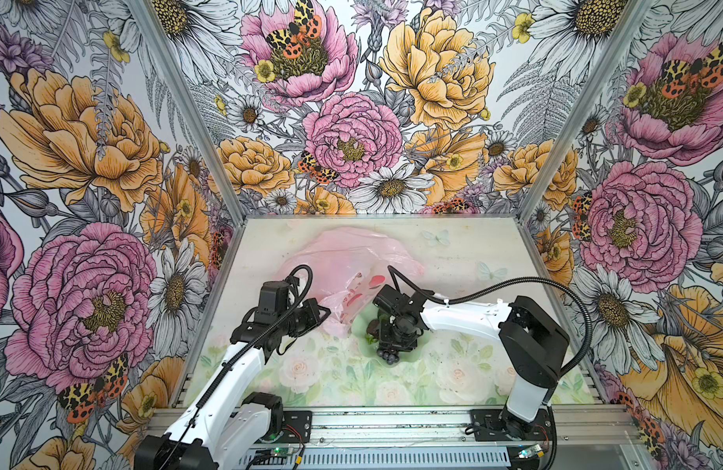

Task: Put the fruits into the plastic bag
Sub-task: 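Close the right gripper on the grape bunch stem and lift it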

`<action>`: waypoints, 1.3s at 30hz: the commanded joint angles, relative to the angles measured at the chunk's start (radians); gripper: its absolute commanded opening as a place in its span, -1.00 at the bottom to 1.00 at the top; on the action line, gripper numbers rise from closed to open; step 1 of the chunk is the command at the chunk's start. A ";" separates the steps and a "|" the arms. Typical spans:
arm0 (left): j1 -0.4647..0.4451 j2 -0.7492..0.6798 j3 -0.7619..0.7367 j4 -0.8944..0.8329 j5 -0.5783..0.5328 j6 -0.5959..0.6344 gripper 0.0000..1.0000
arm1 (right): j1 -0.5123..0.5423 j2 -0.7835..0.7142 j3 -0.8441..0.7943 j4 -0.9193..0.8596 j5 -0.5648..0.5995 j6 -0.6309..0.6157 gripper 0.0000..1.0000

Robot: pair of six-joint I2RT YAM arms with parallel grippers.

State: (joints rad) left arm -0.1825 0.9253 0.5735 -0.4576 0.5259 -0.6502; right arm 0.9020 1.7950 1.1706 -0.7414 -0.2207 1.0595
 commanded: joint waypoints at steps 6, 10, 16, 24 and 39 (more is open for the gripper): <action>0.003 0.003 -0.012 0.035 0.025 0.018 -1.00 | -0.005 -0.041 -0.005 -0.004 0.042 0.010 -0.23; 0.002 0.003 -0.014 0.035 0.022 0.017 -1.00 | -0.004 -0.054 -0.014 -0.003 0.046 0.011 -0.27; 0.004 0.001 -0.013 0.035 0.019 0.015 -1.00 | -0.009 -0.074 -0.023 -0.004 0.050 0.011 -0.30; 0.007 0.001 -0.015 0.035 0.017 0.014 -1.00 | -0.020 -0.124 -0.043 -0.004 0.059 0.011 -0.32; 0.005 -0.001 -0.017 0.031 0.009 0.012 -1.00 | -0.036 -0.251 -0.110 -0.004 0.093 0.019 -0.36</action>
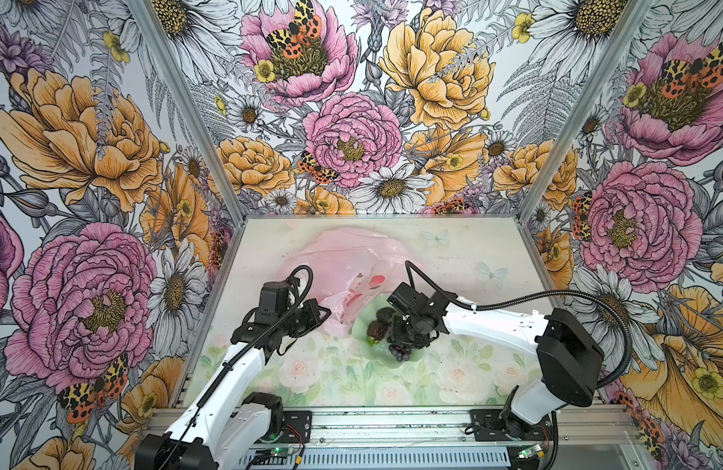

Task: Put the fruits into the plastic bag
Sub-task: 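Close the right gripper on the grape bunch stem and lift it, then carry the grape bunch with the right gripper toward the bag mouth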

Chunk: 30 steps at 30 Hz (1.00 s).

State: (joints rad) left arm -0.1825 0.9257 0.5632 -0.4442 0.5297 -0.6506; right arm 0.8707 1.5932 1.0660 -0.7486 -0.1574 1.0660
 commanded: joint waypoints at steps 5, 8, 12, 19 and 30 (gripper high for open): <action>0.005 -0.004 -0.006 0.018 0.002 0.012 -1.00 | -0.013 -0.090 -0.018 0.002 0.034 0.014 -0.37; 0.003 -0.007 -0.008 0.015 -0.001 0.012 -1.00 | -0.019 -0.113 -0.024 0.002 0.033 0.017 -0.38; -0.002 -0.014 -0.008 0.013 -0.009 0.011 -1.00 | -0.027 -0.141 -0.029 0.002 0.027 0.016 -0.39; -0.003 -0.016 -0.009 0.012 -0.017 0.009 -1.00 | -0.031 -0.195 -0.029 0.000 0.013 0.014 -0.43; 0.000 0.002 -0.007 0.012 -0.008 0.009 -1.00 | -0.035 -0.312 0.002 -0.007 0.017 0.001 -0.45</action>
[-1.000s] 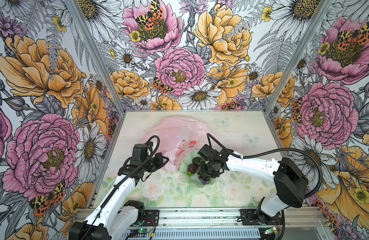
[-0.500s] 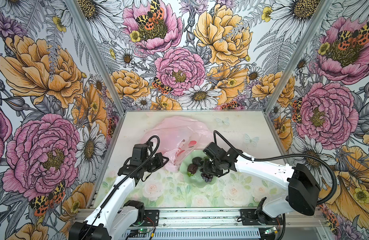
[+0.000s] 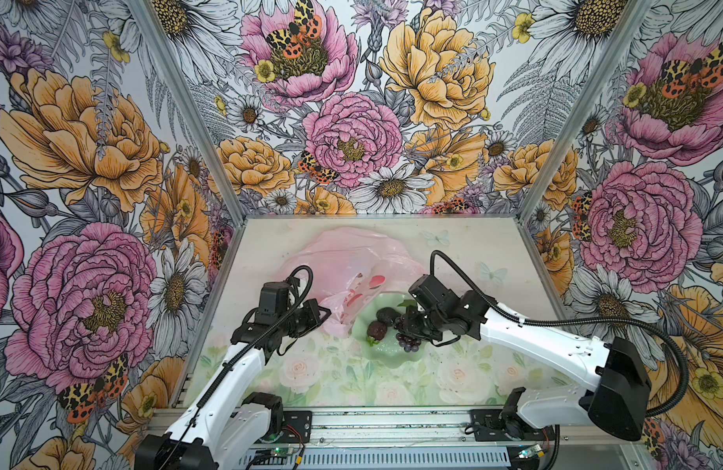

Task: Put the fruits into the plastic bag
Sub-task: 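Carry the grape bunch with the right gripper toward the bag mouth, then lower the grape bunch into the pink bag held by the left gripper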

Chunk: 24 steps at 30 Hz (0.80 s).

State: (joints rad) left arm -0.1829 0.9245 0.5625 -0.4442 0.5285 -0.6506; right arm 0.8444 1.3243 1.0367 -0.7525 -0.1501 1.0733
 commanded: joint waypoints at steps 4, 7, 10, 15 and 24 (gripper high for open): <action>0.002 0.010 -0.003 0.009 0.000 0.009 -1.00 | -0.008 -0.073 0.059 -0.004 0.011 -0.020 -0.46; 0.003 0.005 -0.001 0.007 0.002 0.008 -1.00 | -0.007 -0.080 0.085 -0.004 0.004 -0.034 -0.46; 0.005 -0.001 0.001 0.007 0.002 0.006 -1.00 | -0.007 -0.079 0.122 -0.004 -0.002 -0.054 -0.46; 0.011 -0.014 0.005 0.003 0.007 -0.009 -1.00 | -0.008 -0.053 0.191 -0.004 -0.037 -0.097 -0.46; 0.009 -0.074 0.027 -0.002 -0.009 -0.068 -1.00 | -0.013 0.064 0.337 -0.004 -0.170 -0.188 -0.46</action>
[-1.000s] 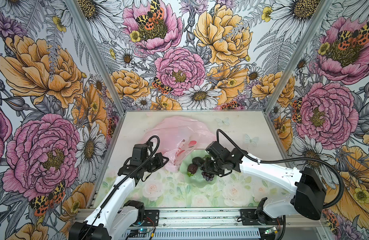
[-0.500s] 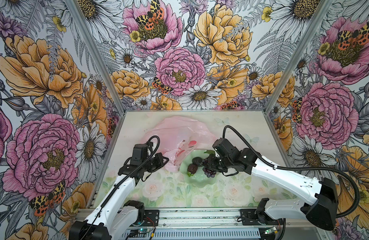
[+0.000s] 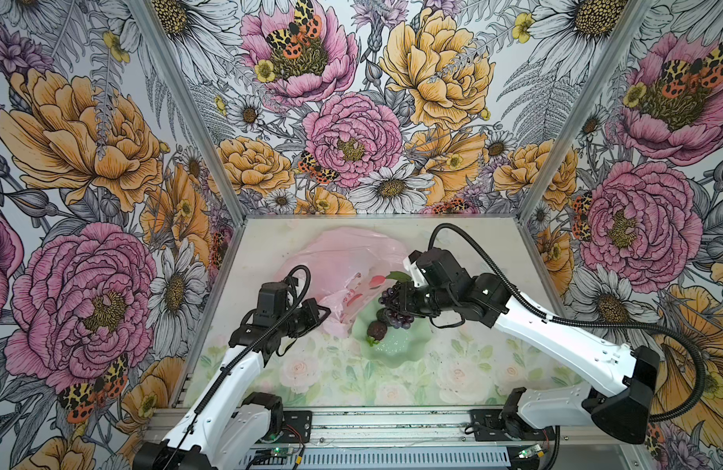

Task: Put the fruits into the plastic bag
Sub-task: 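Lower the grape bunch into the pink bag held by the left gripper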

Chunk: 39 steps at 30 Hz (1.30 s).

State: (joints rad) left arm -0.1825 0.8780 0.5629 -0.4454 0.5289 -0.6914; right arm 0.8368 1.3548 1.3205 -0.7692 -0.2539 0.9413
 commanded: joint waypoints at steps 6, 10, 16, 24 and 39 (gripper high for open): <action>-0.003 -0.077 0.061 -0.044 -0.047 -0.048 -1.00 | -0.011 0.120 0.113 0.013 -0.147 -0.097 -0.46; -0.011 -0.121 0.074 -0.064 -0.082 -0.070 -1.00 | -0.016 0.177 0.142 0.013 -0.205 -0.122 -0.46; -0.026 -0.173 0.074 -0.100 -0.128 -0.073 -1.00 | -0.022 0.271 0.196 0.015 -0.328 -0.161 -0.46; -0.055 -0.203 0.074 -0.132 -0.150 -0.028 -1.00 | -0.029 0.421 0.257 0.014 -0.542 -0.202 -0.46; -0.061 -0.196 0.101 -0.182 -0.145 0.075 -1.00 | -0.103 0.637 0.407 0.013 -0.704 -0.185 -0.46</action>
State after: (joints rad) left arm -0.2367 0.6849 0.6243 -0.5987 0.3923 -0.6769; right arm 0.7643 1.9602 1.6749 -0.7734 -0.9070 0.7582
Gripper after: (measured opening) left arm 0.047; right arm 0.273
